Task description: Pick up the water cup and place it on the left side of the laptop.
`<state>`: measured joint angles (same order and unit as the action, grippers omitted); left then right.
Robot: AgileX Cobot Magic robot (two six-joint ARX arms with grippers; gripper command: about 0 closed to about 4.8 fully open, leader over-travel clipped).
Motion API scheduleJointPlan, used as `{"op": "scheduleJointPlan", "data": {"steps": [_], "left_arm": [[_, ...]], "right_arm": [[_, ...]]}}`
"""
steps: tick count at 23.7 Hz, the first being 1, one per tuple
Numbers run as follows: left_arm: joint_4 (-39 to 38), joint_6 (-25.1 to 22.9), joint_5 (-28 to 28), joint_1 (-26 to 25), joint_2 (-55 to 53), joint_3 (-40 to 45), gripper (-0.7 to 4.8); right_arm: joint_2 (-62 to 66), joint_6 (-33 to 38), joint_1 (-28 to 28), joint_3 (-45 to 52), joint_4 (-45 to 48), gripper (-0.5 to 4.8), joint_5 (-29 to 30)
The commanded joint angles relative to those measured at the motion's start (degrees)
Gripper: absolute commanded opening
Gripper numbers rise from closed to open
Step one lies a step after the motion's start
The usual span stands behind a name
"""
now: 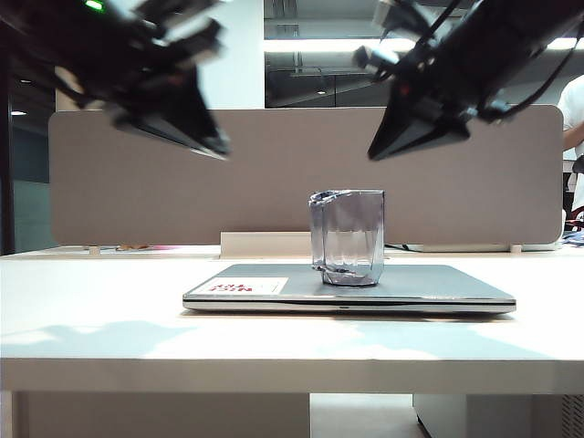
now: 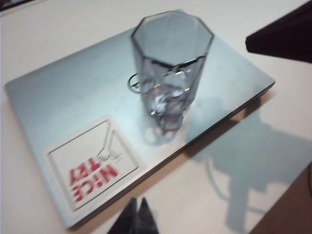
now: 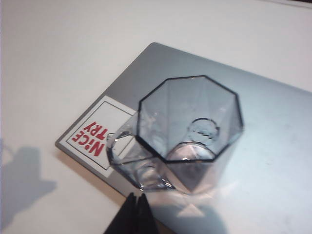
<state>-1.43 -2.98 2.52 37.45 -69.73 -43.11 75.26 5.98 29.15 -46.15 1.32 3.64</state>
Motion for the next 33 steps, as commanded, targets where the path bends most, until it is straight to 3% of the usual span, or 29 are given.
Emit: {"op": "scheduleJointPlan", "data": {"steps": [1, 8, 9, 10, 11, 12, 18, 33], "left_arm": [[8.2, 2.1, -3.3, 3.8, -4.7, -0.3, -0.06], [24.8, 12.3, -9.2, 7.3, -17.4, -0.3, -0.04], [28.1, 13.5, -12.3, 8.6, -19.4, -0.3, 0.16], [30.0, 13.5, -13.6, 9.5, -20.3, -0.3, 0.70], [32.4, 13.6, -15.4, 10.8, -21.8, -0.3, 1.62], [33.0, 13.6, -15.9, 11.4, -22.4, -0.3, 1.75], [35.9, 14.4, -24.5, 14.1, -29.1, -1.6, 1.75], [35.8, 14.4, -30.8, 13.0, -34.7, -7.9, 1.75]], "right_arm": [[-3.7, -0.2, 0.0, -0.1, -4.9, -0.05, -2.4], [-9.8, -0.2, -0.1, -0.2, -7.4, -0.05, -2.5], [-10.8, -0.2, -0.1, -0.2, -7.3, -0.05, -2.5], [-11.3, -0.2, -0.1, -0.2, -7.3, -0.05, -2.5], [-12.0, -0.2, -0.1, -0.2, -7.1, -0.05, -2.4], [-12.3, -0.2, -0.1, -0.2, -7.0, -0.05, -2.4], [-13.3, -0.5, -0.1, -0.2, -7.1, -0.05, -2.1], [-13.3, -0.5, -0.1, -0.2, -7.0, -0.06, -0.9]]}}
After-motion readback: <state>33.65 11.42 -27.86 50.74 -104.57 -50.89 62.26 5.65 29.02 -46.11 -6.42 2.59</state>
